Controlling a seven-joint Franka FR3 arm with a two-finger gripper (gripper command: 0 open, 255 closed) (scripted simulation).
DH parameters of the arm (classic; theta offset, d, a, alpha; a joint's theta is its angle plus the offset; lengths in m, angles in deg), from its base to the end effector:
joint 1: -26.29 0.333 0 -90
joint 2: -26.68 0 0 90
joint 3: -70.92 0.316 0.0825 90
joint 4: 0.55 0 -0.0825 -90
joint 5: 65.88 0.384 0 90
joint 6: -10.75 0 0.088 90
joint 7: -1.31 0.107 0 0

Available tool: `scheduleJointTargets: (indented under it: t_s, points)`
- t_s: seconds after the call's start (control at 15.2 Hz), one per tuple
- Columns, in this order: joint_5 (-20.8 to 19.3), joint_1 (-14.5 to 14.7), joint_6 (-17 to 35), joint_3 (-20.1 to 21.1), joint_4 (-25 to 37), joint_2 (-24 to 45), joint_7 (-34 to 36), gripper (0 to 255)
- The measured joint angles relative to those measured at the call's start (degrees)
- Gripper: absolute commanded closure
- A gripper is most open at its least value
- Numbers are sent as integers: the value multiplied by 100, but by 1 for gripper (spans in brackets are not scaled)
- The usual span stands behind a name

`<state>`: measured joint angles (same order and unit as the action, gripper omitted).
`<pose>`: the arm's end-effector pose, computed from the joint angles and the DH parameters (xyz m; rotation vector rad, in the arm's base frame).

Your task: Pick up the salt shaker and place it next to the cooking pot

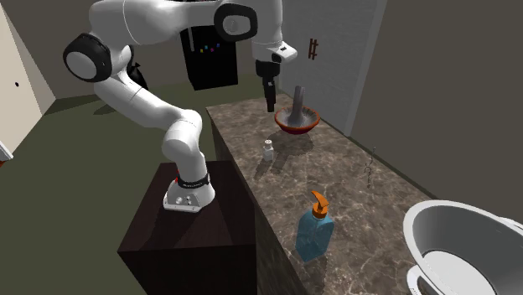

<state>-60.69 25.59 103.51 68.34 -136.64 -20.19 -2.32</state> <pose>0.3029 -0.0124 0.5960 -3.0198 -0.0268 -0.1024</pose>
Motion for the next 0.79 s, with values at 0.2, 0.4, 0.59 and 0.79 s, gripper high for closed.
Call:
scheduleJointTargets:
  t_s: [0.2, 0.4, 0.59, 0.79]
  points:
    - [-22, 46, 187, 85, -258, -91, -37, 0]
    - [-14, 188, 673, 353, -797, -192, -40, 0]
    - [-5, 353, 1242, 635, -1349, -226, -45, 0]
    - [-15, 516, 1767, 887, -1886, -277, -67, 0]
